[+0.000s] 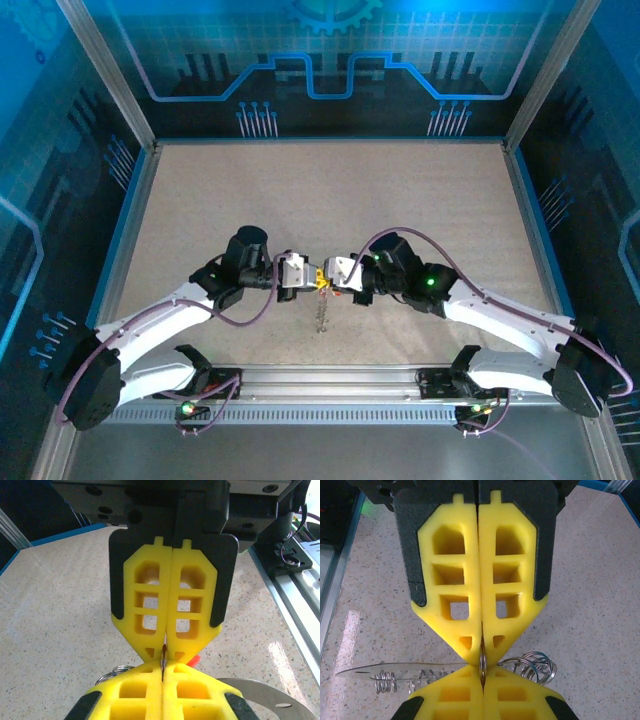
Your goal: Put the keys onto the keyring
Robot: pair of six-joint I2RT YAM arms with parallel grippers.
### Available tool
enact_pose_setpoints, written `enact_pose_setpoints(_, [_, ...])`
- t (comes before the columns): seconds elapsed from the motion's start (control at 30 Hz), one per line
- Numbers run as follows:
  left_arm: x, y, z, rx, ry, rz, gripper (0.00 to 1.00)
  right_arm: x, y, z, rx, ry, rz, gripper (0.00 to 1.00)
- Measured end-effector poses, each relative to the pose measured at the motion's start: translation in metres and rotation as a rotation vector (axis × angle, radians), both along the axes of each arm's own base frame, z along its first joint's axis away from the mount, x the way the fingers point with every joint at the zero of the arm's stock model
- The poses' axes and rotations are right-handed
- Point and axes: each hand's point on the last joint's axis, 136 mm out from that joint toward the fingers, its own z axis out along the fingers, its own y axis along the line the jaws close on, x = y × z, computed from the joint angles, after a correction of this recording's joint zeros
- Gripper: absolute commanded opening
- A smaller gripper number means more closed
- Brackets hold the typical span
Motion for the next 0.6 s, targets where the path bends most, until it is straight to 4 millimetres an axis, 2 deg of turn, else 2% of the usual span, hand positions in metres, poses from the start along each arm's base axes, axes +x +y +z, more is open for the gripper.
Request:
enact_pose_setpoints(0.17, [0.000,0.000,0.003,-0.006,-0.009,0.000,0.00,0.002,0.000,0.003,0.024,-0.015,-0.004,0.21])
enact_pose_setpoints(0.4, [0.002,0.000,0.011,-0.049,-0.001,0.010,0.00,0.003,-0.011,0.013,0.106,-0.025,-0.024,0.21])
enact_pose_setpoints(0.6, [0.004,0.002,0.019,-0.106,0.009,0.005,0.00,0.002,-0.009,0.015,0.138,-0.007,-0.015,0.18])
